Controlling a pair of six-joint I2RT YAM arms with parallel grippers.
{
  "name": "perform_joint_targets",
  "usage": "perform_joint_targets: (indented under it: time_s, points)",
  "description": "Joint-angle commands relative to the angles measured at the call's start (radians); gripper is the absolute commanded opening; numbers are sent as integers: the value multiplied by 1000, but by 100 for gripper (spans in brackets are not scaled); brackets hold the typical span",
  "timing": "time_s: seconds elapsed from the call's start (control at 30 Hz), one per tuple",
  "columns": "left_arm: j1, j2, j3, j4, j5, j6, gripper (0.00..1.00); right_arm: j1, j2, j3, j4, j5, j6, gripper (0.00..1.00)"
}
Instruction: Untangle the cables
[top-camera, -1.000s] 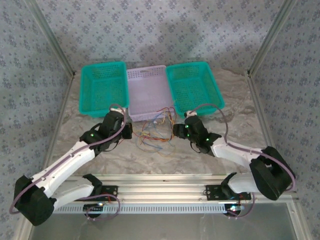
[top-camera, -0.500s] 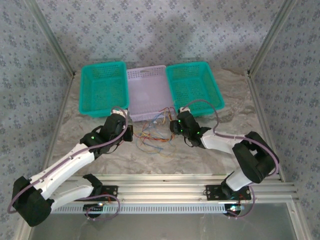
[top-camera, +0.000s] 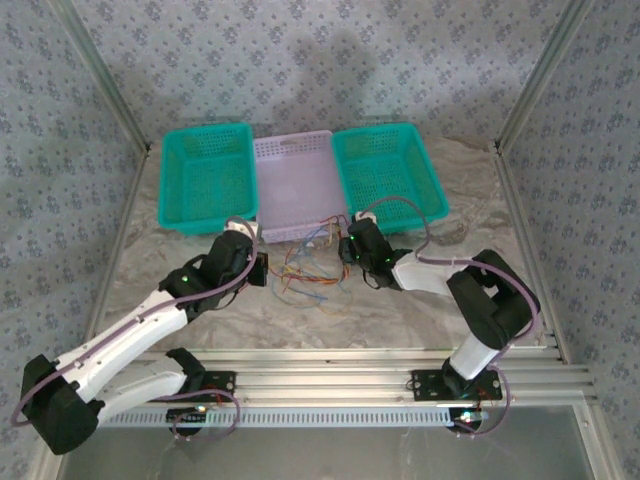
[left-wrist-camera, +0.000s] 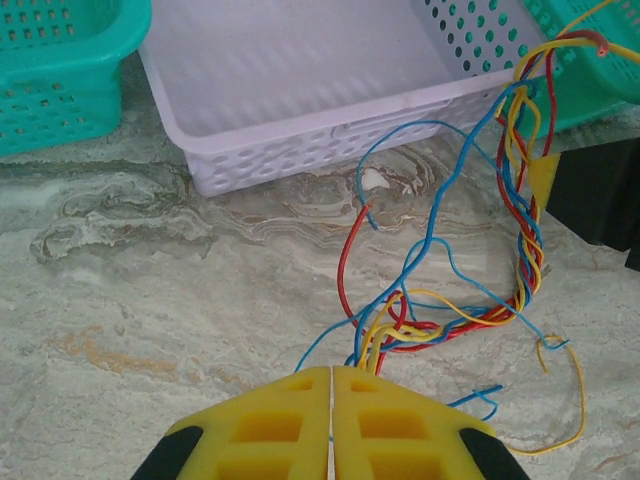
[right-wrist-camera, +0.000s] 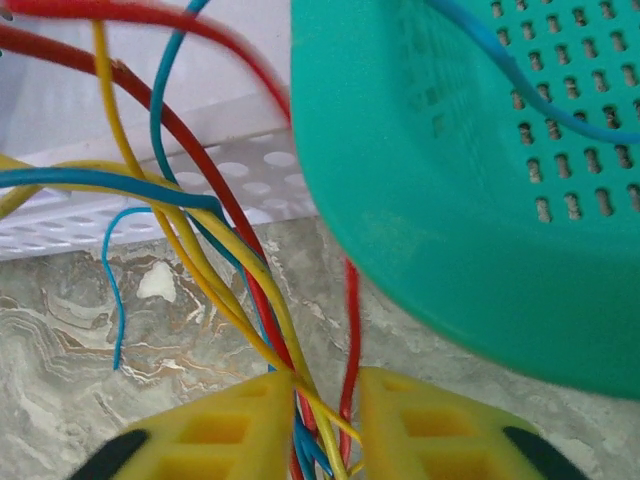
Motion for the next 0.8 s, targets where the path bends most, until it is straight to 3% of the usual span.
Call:
perform_joint_targets:
  time_s: [0.0,0.13,0.43,0.77]
  points:
    - [-10,-28,-6,9,-21,18,0,5,-11,-2,40,29,1,15]
    - [-14,-48,-6,6,-25,18,0,3,-50,-27,35,33,0,0]
    - [-14,-87,50,-87,-83,-22,0,9,-330,-174,-21,87,19,0]
    - [-6,-54,121,-205,-148,-43,0,-52,-802,-263,-302,172,27,0]
